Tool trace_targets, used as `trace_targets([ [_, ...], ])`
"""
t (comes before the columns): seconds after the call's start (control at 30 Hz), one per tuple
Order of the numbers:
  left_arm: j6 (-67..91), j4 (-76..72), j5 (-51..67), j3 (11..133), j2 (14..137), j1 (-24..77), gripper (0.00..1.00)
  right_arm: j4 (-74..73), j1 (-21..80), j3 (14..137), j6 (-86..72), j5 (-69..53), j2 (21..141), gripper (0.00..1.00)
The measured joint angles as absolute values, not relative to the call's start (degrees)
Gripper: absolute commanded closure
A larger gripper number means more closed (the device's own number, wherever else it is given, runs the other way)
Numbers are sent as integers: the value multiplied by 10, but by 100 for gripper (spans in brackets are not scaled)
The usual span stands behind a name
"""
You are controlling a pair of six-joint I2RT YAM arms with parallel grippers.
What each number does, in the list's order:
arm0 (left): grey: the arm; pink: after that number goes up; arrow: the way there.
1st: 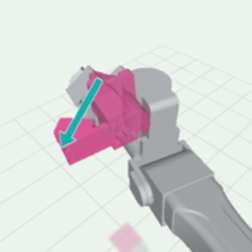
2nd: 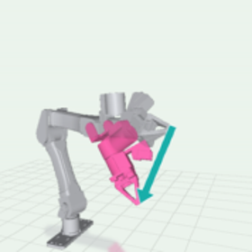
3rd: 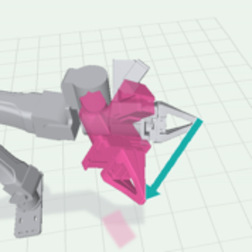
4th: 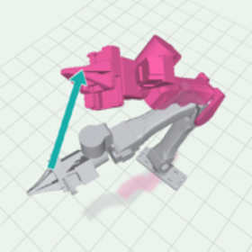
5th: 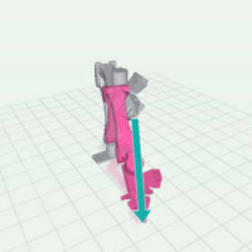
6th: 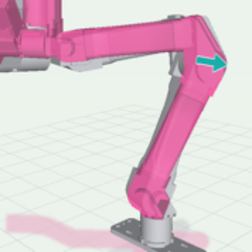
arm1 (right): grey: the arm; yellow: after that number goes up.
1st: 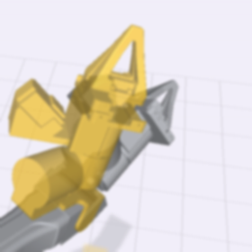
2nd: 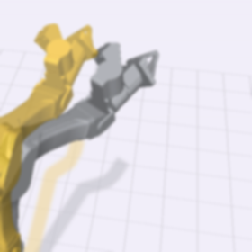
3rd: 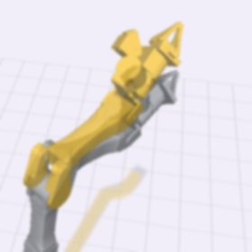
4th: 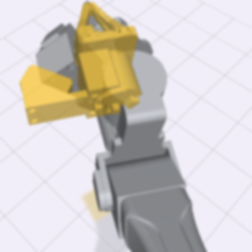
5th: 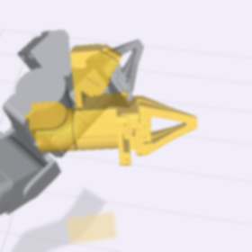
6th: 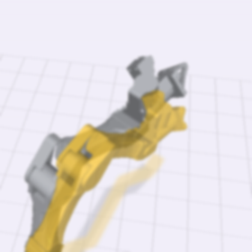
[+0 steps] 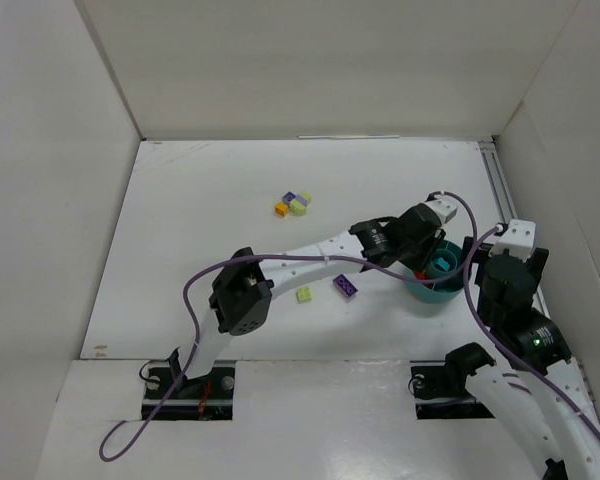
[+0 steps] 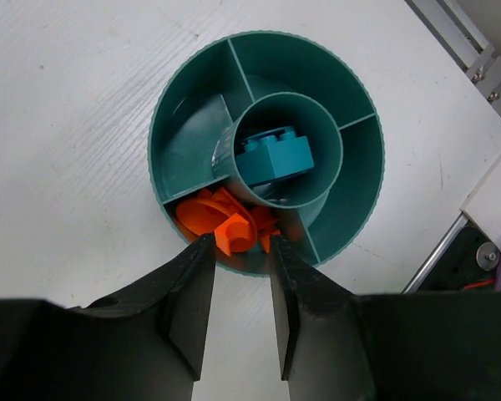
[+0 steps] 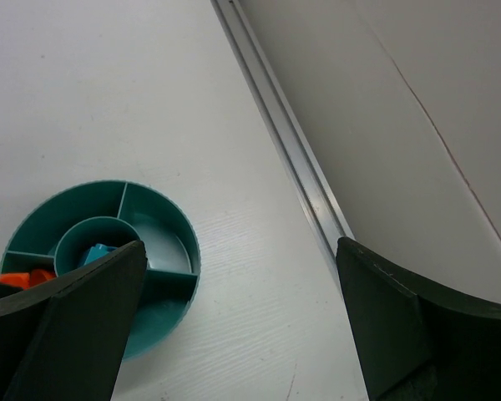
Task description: Sort the legos into containers by color
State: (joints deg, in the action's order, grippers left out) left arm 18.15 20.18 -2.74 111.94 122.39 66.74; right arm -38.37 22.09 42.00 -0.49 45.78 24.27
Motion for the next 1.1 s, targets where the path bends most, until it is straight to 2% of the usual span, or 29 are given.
trace_targets([
  [0.17, 175, 200, -12, 1127, 1231, 667, 69, -386, 221, 420, -5, 460, 244, 0],
  [0.33, 172, 199, -4, 1132, 1239, 667, 60, -387, 221, 420, -5, 461, 242, 0],
  [0.5, 171, 194, -13, 1127, 1237, 668, 28, -391, 221, 420, -5, 462, 232, 0],
  [0.57, 173, 185, -16, 1105, 1225, 666, 20, -391, 221, 420, -5, 461, 232, 0],
  [0.7, 184, 177, -25, 1021, 1172, 648, 9, -391, 221, 421, -1, 456, 237, 0],
  [0.9, 218, 159, -63, 876, 1052, 588, 6, -373, 221, 423, 44, 407, 270, 0],
  [1.1, 282, 150, -103, 719, 913, 516, 3, -314, 221, 424, 126, 286, 359, 0],
])
